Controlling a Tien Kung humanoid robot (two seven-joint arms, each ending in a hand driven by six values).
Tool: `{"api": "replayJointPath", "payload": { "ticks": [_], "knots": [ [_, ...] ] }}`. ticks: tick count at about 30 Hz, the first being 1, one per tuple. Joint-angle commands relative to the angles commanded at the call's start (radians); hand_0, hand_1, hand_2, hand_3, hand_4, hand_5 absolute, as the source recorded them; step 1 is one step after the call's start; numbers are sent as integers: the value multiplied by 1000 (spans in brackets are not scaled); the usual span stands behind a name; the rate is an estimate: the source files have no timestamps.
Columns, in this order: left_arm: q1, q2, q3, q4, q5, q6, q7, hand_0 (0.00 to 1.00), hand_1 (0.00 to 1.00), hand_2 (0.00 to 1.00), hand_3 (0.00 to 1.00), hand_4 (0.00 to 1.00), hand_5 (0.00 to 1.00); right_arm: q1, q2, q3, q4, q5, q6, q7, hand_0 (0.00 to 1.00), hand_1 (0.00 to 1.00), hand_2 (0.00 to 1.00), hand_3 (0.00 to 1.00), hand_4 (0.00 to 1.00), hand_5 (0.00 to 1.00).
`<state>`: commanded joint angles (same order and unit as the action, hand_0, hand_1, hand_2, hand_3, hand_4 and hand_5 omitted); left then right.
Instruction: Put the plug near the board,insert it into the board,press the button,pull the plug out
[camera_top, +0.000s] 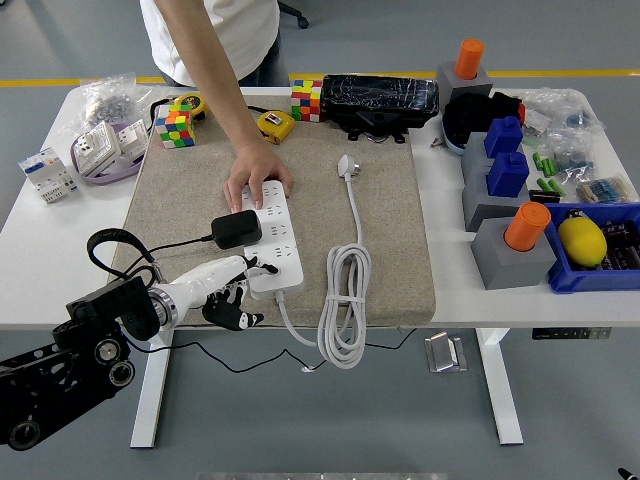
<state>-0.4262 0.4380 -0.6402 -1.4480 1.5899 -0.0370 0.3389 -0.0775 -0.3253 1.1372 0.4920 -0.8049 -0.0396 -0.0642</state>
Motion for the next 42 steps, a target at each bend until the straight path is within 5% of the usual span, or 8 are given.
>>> {"api": "replayJointPath", "payload": {
  "ticks": [9, 11, 22, 23, 24, 28, 29, 42],
  "knots": [
    [0, -1, -15, -6, -8, 16, -23, 80, 45, 145, 816, 737, 33, -2, 2, 3, 1, -2, 0, 1, 585, 665, 633, 565, 974, 580],
    [5, -2, -29, -13, -40, 72, -86, 136, 83, 246, 630, 789, 109, -2, 2, 5, 3, -3, -1, 1, 585, 665, 633, 565, 974, 580],
    [-56, -39, -93, 88, -114, 323, -318, 196, 147, 312, 583, 839, 189, -2, 4, 8, 3, -3, -1, 1, 583, 665, 633, 564, 974, 580],
    [-70, -47, -89, 115, -94, 340, -327, 345, 417, 503, 574, 881, 216, -2, 4, 7, 3, -3, 0, 1, 585, 665, 633, 564, 974, 580],
    [-82, -55, -84, 141, -78, 354, -339, 345, 417, 503, 574, 881, 216, -2, 4, 6, 3, -2, 0, 1, 585, 665, 633, 564, 974, 580],
    [-123, -77, -58, 235, 0, 364, -344, 345, 417, 503, 574, 881, 216, -2, 4, 5, 3, -3, 1, 0, 585, 665, 633, 564, 974, 580],
    [-130, -80, -52, 250, 10, 363, -340, 725, 756, 743, 762, 998, 319, -2, 3, 5, 3, -4, 1, 0, 585, 664, 633, 564, 975, 580],
    [-187, -107, 16, 385, 34, 319, -268, 733, 742, 734, 779, 998, 376, -2, 2, 7, 1, -4, 1, -1, 584, 665, 633, 564, 974, 579]
  ]
}}
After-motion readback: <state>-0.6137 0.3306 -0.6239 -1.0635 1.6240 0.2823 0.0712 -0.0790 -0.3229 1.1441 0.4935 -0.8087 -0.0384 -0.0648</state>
